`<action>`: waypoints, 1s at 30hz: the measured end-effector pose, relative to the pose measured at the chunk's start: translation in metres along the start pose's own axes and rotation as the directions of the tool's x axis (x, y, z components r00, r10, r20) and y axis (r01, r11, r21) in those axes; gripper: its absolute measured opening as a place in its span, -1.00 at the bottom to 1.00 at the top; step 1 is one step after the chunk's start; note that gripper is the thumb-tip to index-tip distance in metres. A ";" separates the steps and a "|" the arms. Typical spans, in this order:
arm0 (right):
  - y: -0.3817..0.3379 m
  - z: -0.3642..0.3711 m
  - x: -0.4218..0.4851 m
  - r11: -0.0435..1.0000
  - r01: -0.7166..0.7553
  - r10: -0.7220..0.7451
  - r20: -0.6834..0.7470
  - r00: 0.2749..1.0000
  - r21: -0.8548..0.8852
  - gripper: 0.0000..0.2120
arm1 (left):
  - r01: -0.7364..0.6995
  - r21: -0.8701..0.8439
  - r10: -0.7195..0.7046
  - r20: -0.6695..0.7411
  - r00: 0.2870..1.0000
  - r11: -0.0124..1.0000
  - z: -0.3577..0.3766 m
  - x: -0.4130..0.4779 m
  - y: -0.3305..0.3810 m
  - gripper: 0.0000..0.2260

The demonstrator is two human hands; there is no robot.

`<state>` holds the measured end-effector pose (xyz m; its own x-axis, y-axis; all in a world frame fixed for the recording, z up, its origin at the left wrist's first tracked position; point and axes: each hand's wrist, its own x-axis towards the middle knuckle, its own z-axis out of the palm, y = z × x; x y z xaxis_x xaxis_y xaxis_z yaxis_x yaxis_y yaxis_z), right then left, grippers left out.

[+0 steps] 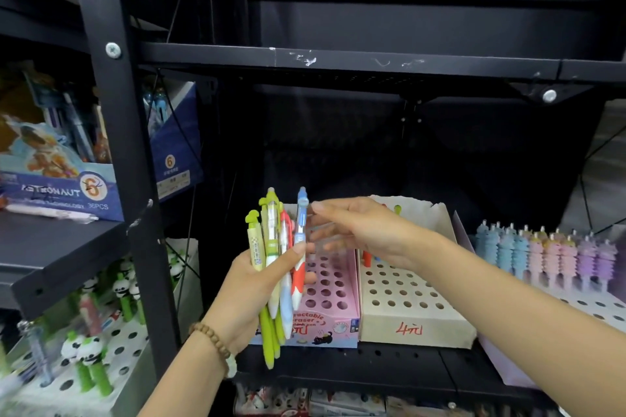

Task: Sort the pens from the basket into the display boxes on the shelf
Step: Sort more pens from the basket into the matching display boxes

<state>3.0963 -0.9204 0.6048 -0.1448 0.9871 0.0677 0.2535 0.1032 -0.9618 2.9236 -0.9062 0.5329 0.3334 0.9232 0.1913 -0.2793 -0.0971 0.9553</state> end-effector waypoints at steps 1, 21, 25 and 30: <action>0.000 0.001 -0.001 0.999 0.016 -0.015 -0.024 1.000 0.033 -0.76 | 0.005 0.011 -0.005 0.008 1.000 1.000 0.004 -0.001 0.001 -0.66; 0.008 0.040 0.045 0.921 0.310 -0.370 -0.277 0.887 -0.237 -0.88 | -0.017 0.212 0.096 -0.371 0.924 0.977 -0.047 -0.011 -0.027 -0.79; 0.026 0.050 0.047 0.903 0.321 -0.389 -0.228 0.892 -0.285 -0.84 | 0.041 0.172 0.027 -0.377 0.926 0.984 -0.051 -0.009 -0.040 -0.77; 0.038 0.057 0.043 0.853 0.327 -0.423 -0.173 0.890 -0.406 -0.81 | 0.091 0.155 -0.029 -0.364 0.931 0.984 -0.054 -0.008 -0.045 -0.74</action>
<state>3.0449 -0.8813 0.5559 -0.0705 0.8556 0.5129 0.5577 0.4601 -0.6909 2.8850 -0.8893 0.4765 -0.0098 0.9976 0.0684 -0.1052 -0.0690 0.9921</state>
